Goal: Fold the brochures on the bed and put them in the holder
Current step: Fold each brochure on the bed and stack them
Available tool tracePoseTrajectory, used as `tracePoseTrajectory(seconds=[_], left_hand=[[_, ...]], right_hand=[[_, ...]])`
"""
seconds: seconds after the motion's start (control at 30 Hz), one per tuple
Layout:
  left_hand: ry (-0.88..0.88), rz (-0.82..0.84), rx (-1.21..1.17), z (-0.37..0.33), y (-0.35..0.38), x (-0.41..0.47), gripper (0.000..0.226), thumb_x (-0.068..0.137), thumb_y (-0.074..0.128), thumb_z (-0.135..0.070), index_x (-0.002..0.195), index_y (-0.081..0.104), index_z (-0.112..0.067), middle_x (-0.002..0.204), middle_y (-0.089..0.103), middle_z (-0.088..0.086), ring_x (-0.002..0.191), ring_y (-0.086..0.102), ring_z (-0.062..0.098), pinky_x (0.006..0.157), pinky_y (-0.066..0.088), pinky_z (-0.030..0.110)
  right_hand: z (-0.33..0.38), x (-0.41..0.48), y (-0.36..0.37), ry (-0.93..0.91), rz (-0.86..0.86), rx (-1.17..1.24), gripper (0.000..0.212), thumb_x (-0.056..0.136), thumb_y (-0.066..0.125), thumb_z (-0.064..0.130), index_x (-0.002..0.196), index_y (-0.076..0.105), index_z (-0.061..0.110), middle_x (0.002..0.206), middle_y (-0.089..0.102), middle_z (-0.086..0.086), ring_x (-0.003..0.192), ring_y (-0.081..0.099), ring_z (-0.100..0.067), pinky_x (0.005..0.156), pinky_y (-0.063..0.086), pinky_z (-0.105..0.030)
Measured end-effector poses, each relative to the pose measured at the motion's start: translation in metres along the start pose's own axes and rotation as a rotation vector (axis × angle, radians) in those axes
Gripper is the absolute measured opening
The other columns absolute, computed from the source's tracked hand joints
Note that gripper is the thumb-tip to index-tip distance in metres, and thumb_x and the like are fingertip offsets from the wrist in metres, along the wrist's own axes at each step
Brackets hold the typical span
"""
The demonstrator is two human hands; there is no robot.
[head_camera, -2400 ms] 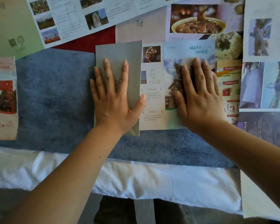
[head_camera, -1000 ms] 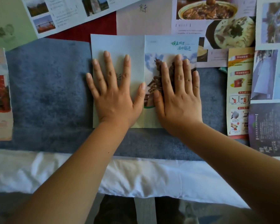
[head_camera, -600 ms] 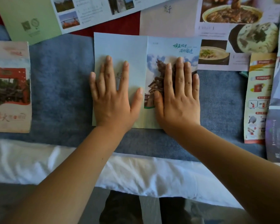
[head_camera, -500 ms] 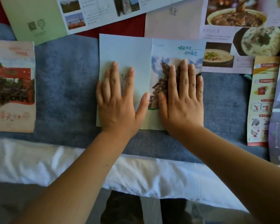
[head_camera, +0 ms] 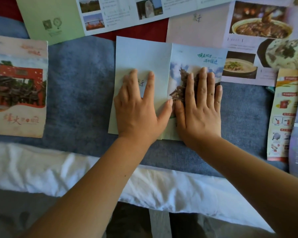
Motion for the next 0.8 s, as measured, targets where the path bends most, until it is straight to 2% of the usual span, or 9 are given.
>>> tracePoseTrajectory(seconds=[0.13,0.37,0.5,0.6,0.7,0.8], left_hand=[[0.002,-0.002,-0.083,-0.001,-0.004,-0.004,0.081,0.095,0.041,-0.07,0.161,0.032,-0.023,0.166,0.023,0.018,0.152,0.025,0.037,0.118,0.032,0.051],[0.03,-0.057,-0.307,0.001,-0.016,-0.008,0.059,0.099,0.051,-0.043,0.15,0.05,-0.013,0.153,0.043,0.019,0.144,0.04,0.037,0.114,0.04,0.052],[0.082,-0.049,-0.373,0.001,-0.03,-0.008,0.044,0.102,0.052,-0.031,0.14,0.06,-0.012,0.134,0.061,0.008,0.123,0.058,0.026,0.099,0.05,0.042],[0.045,-0.045,-0.381,0.003,-0.043,-0.009,0.037,0.104,0.05,-0.022,0.138,0.062,-0.015,0.126,0.067,0.003,0.11,0.063,0.026,0.083,0.05,0.038],[0.052,-0.043,-0.512,-0.003,-0.052,-0.011,0.039,0.105,0.046,-0.011,0.142,0.059,-0.011,0.13,0.068,0.008,0.114,0.065,0.027,0.092,0.054,0.041],[0.097,-0.075,-0.708,-0.021,-0.063,-0.015,0.045,0.105,0.045,-0.004,0.15,0.048,-0.005,0.146,0.059,0.011,0.132,0.057,0.02,0.109,0.048,0.029]], right_hand=[[0.012,0.003,0.0,-0.028,0.021,0.01,0.068,0.107,0.017,0.047,0.166,0.005,0.016,0.173,-0.005,-0.017,0.159,-0.009,-0.033,0.128,-0.008,-0.05],[0.048,0.01,0.004,-0.117,0.051,0.073,0.064,0.106,0.017,0.04,0.166,0.005,0.02,0.173,-0.002,-0.011,0.16,-0.007,-0.03,0.128,-0.008,-0.047],[0.044,0.008,-0.007,-0.132,0.017,0.208,0.058,0.11,0.026,0.036,0.166,0.02,0.02,0.173,0.008,-0.01,0.16,-0.001,-0.027,0.129,-0.005,-0.043],[0.042,0.005,-0.011,-0.151,0.014,0.234,0.055,0.11,0.029,0.031,0.164,0.026,0.022,0.173,0.015,-0.006,0.161,0.001,-0.025,0.129,-0.006,-0.043],[0.039,0.001,-0.015,-0.123,0.006,0.252,0.055,0.11,0.03,0.034,0.164,0.028,0.024,0.172,0.017,-0.002,0.161,0.002,-0.027,0.128,-0.008,-0.048],[0.036,-0.001,-0.024,-0.107,-0.042,0.303,0.055,0.112,0.031,0.034,0.164,0.022,0.023,0.173,0.017,-0.001,0.161,0.002,-0.028,0.128,-0.003,-0.054]])
Point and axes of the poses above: each hand's wrist, its own x-axis towards the middle knuckle, its own y-axis out of the palm, z = x × y, the point moved 10 cm from there along x, towards the middle knuckle
